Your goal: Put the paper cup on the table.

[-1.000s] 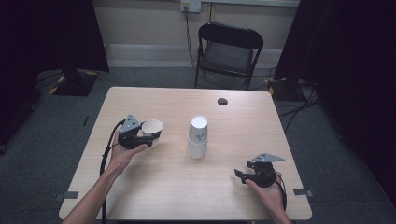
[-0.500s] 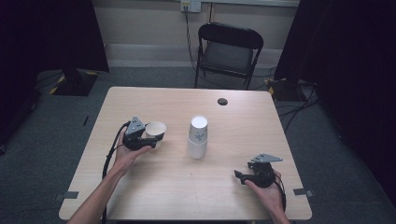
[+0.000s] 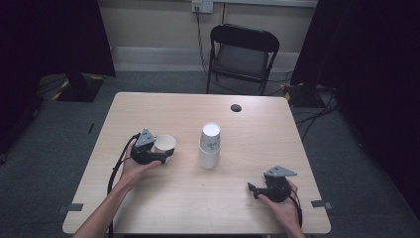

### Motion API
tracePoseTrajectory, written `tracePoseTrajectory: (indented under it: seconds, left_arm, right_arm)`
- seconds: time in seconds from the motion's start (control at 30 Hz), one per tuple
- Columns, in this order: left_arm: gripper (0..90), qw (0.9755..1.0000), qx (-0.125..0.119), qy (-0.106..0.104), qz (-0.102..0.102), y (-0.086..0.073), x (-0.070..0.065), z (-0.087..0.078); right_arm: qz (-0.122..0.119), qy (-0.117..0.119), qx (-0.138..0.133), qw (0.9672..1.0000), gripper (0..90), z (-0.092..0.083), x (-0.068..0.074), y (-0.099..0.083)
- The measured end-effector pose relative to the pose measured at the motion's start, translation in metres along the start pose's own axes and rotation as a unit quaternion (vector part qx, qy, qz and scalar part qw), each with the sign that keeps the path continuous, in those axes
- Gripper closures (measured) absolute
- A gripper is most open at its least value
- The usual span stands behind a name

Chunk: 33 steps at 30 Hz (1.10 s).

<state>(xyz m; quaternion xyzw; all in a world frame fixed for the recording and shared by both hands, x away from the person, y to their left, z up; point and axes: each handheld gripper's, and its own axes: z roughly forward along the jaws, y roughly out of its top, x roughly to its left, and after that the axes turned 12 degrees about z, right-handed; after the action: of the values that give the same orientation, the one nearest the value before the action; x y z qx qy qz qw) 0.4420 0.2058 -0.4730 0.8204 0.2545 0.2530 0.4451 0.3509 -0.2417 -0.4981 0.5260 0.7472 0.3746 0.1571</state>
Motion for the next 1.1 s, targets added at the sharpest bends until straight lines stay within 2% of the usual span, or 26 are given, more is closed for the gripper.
tracePoseTrajectory:
  seconds: [0.2, 0.43, 0.57, 0.67, 0.7, 1.0, 1.1]
  left_arm:
    - [17.9, 0.9999, 0.008, -0.01, -0.005, -0.002, 0.0, -0.001]
    - [15.9, 1.0, 0.002, -0.003, -0.007, 0.0, 0.0, 0.0]
    - [15.6, 0.9999, 0.009, -0.003, -0.009, -0.001, 0.001, -0.002]
    - [15.7, 0.9998, 0.012, -0.002, -0.016, -0.002, 0.002, -0.005]
    - [15.7, 0.9998, 0.009, 0.009, -0.015, -0.003, 0.002, -0.009]
    - [15.7, 0.9994, 0.02, 0.009, -0.025, -0.007, 0.003, -0.021]
    - [15.6, 0.9995, 0.026, 0.011, -0.016, -0.008, 0.003, -0.026]
  right_arm:
    - [0.001, -0.002, -0.002, 1.0, 22.3, 0.0, 0.0, 0.0]
    - [0.0, -0.003, -0.002, 1.0, 22.2, 0.0, 0.0, 0.0]
    - [0.0, -0.003, -0.002, 1.0, 22.2, 0.0, 0.0, 0.0]
    - [0.0, -0.003, -0.002, 1.0, 22.2, 0.0, 0.0, 0.0]
    - [0.0, -0.003, -0.002, 1.0, 22.1, 0.0, 0.0, 0.0]
    - [0.0, -0.003, -0.002, 1.0, 21.9, 0.0, 0.0, 0.0]
    - [0.0, -0.003, -0.002, 1.0, 21.5, 0.001, 0.0, 0.0]
